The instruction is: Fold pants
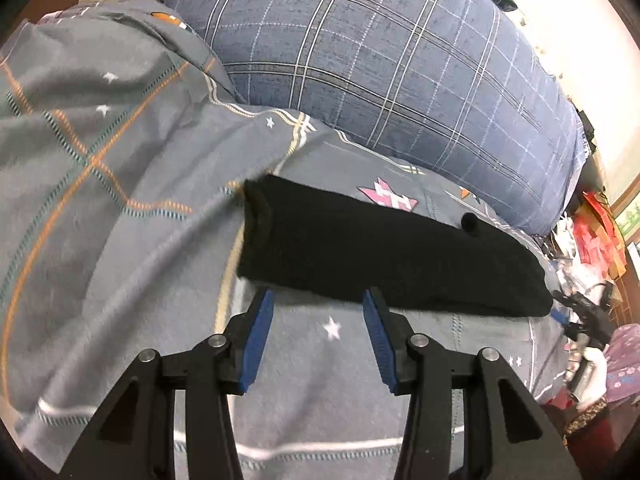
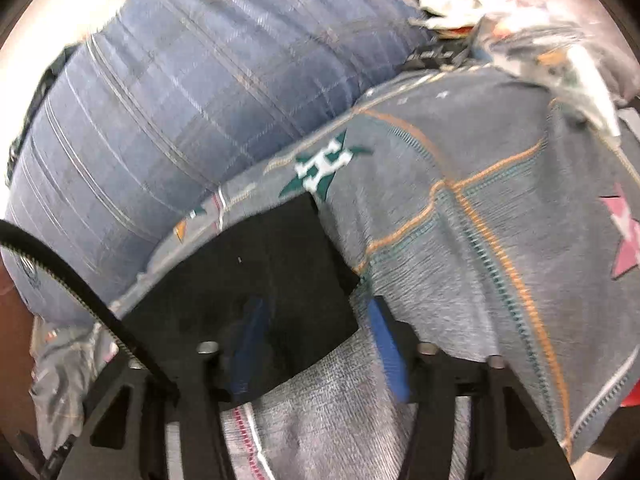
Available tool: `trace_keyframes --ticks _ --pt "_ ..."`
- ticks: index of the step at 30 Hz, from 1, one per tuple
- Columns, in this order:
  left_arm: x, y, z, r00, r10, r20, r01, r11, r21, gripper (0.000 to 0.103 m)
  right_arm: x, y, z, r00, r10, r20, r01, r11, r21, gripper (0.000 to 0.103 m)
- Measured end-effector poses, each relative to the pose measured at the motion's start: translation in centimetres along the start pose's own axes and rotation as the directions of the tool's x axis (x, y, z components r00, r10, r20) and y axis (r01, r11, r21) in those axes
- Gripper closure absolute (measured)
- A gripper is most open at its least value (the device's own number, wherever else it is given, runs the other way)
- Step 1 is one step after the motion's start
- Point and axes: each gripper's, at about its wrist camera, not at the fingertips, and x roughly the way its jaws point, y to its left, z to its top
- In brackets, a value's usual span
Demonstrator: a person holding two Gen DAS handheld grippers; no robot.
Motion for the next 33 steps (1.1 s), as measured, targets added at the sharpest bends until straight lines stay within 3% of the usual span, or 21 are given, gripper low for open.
trace_keyframes --ticks 1,2,3,6,12,14,15,17,21,22,25,27,28,31,33 --pt "0.0 -0.2 -0.3 1.0 0.002 -0.003 -0.002 1.0 -0.002 0.057 0.9 0.1 -0.1 0.999 -0.001 -0.034 0.001 1.0 -0.001 0.033" --pt "0.0 -0.3 -0.7 1.0 0.001 -0.011 -0.001 1.0 -0.008 0.057 1.7 0.4 -0.2 0.998 0.001 -0.067 -0.002 1.0 -0.008 0.046" --pt "0.1 -0.4 -1.0 1.0 0.002 -0.017 -0.003 1.0 -0.015 0.057 1.7 1.2 -0.2 0.998 -0.002 -0.056 -0.001 0.998 -0.057 0.081" --pt "0.0 -0.3 -1.4 1.0 0.009 -0.024 -0.01 1.0 -0.026 0.057 1.0 1.9 0.4 0.999 -0.007 -0.052 0.001 0.994 -0.113 0.084" --pt "-0.1 0.4 -1.7 1.0 0.013 -0.019 -0.014 0.998 -0.053 0.057 0.6 0.3 1.1 0.992 -0.123 -0.002 0.122 0.988 -0.093 0.081" --pt "0.1 0.7 -1.8 1.0 0.019 -0.023 -0.02 0.998 -0.056 0.057 1.4 -0.2 0.7 0.989 -0.147 -0.025 0.144 0.984 -0.1 0.068" --pt "0.2 0.9 -1.9 1.0 0.021 -0.023 -0.022 0.998 -0.06 0.057 1.2 -0.5 0.7 0.99 -0.137 -0.016 0.135 0.986 -0.094 0.068" --pt "0.1 1.6 -1.9 1.0 0.016 -0.016 -0.018 0.997 -0.079 0.057 0.0 -0.7 0.6 0.987 -0.162 -0.001 0.162 0.985 -0.066 0.047" --pt "0.6 2.8 -1.5 1.0 -0.011 0.001 0.011 0.992 -0.123 0.056 -4.4 1.9 0.3 0.958 -0.24 0.155 0.257 0.961 -0.1 0.044" --pt "1.0 2.9 -1.3 1.0 -0.02 -0.004 0.02 0.991 -0.129 0.056 -5.5 3.4 0.1 0.956 -0.225 0.189 0.253 0.958 -0.137 0.044" --pt "2.6 2.6 -0.9 0.997 -0.08 -0.015 0.077 0.985 -0.152 0.056 -6.5 8.7 -0.8 0.978 -0.103 0.18 0.149 0.953 -0.264 0.044" --pt "4.0 2.4 -0.6 0.993 -0.119 -0.013 0.115 0.979 -0.169 0.056 -5.7 12.8 -1.7 0.994 0.0 0.106 0.038 0.933 -0.358 0.044" --pt "4.6 2.4 -0.5 0.991 -0.135 -0.007 0.132 0.975 -0.179 0.056 -4.6 15.9 -2.5 0.998 0.066 0.024 -0.051 0.91 -0.412 0.044" --pt "6.2 3.0 0.0 0.983 -0.185 0.013 0.183 0.955 -0.231 0.054 -1.9 23.0 -4.7 0.974 0.167 -0.153 -0.221 0.846 -0.486 0.044" --pt "6.6 3.6 0.4 0.973 -0.225 0.044 0.229 0.941 -0.251 0.053 0.2 28.0 -6.4 0.941 0.198 -0.275 -0.319 0.793 -0.52 0.044"
